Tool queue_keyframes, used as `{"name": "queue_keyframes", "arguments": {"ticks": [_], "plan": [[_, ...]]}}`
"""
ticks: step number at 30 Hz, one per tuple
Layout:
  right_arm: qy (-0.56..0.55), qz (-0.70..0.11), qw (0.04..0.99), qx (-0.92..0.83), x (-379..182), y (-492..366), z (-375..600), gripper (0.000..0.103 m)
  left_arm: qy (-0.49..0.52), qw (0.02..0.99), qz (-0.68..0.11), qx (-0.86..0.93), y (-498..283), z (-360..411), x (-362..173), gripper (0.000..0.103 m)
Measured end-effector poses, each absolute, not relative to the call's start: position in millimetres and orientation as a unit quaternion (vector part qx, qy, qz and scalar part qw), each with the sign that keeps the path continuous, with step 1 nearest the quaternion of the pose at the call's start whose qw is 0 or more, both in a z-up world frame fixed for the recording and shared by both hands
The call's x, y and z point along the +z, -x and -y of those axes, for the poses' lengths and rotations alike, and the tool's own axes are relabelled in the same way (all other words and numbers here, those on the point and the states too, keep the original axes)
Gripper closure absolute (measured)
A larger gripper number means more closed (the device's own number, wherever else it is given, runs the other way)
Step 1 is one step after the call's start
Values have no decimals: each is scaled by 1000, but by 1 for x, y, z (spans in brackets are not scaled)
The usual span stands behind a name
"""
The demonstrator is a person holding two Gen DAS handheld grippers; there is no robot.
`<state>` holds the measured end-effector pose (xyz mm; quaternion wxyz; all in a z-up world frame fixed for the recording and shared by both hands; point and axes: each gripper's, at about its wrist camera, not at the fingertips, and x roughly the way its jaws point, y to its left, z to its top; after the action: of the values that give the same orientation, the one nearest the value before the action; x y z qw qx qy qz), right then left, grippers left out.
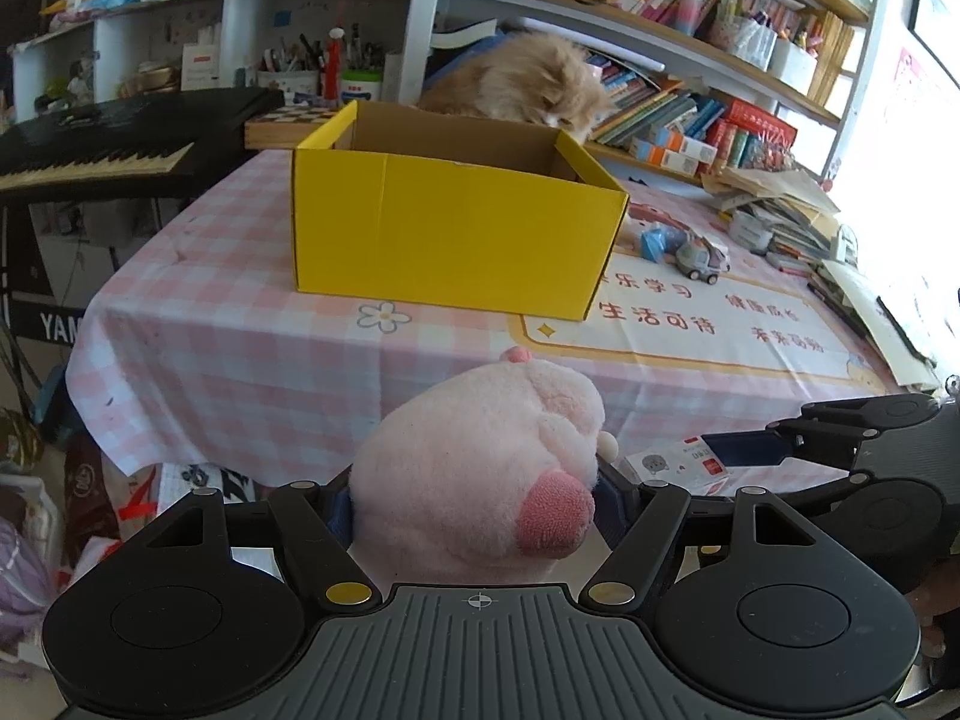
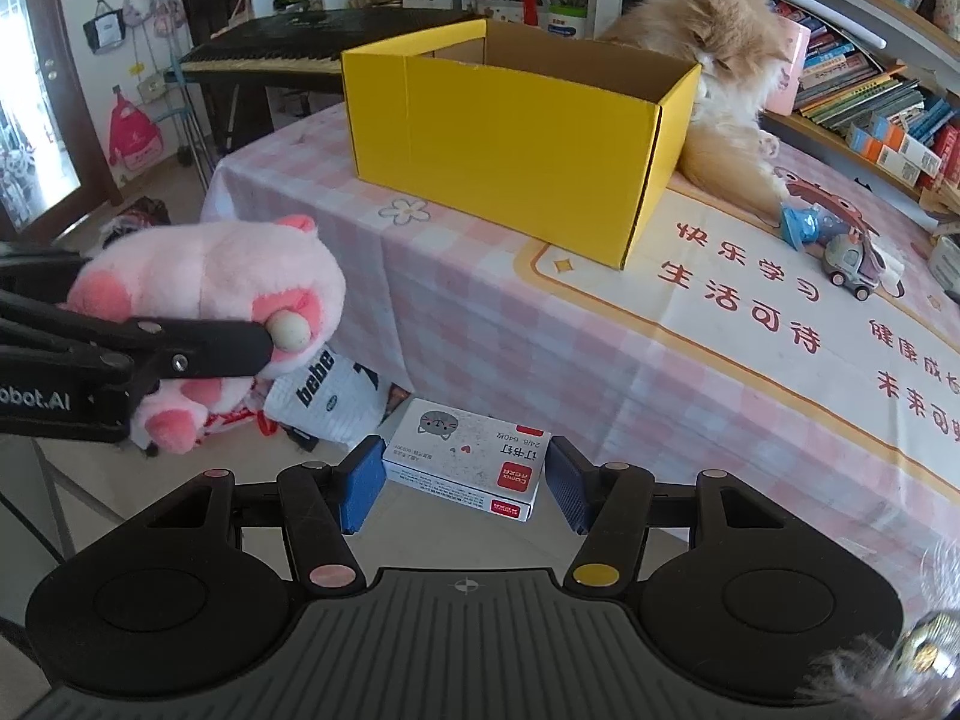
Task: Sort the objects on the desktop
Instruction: 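Lift the plush pig and white box with both tools toward the yellow box, then lower both tools into the yellow box and open them, releasing pig and box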
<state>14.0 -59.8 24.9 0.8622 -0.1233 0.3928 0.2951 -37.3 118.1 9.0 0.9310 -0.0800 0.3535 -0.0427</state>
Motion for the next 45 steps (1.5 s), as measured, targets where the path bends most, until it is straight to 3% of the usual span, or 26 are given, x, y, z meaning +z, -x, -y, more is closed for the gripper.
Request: {"name": "queue_keyframes", "arguments": {"ticks": [11,29,45], "plan": [[114,-380,860,322,44,-25,51,48,77,941,-327,-20,28,-129,26,30],[122,-263,885,363,122,-136,27,48,41,969,-245,-2,-68,-147,80,30],[168,-274,865,386,109,-226,9,48,5,962,-272,9,-156,-148,75,30]]}}
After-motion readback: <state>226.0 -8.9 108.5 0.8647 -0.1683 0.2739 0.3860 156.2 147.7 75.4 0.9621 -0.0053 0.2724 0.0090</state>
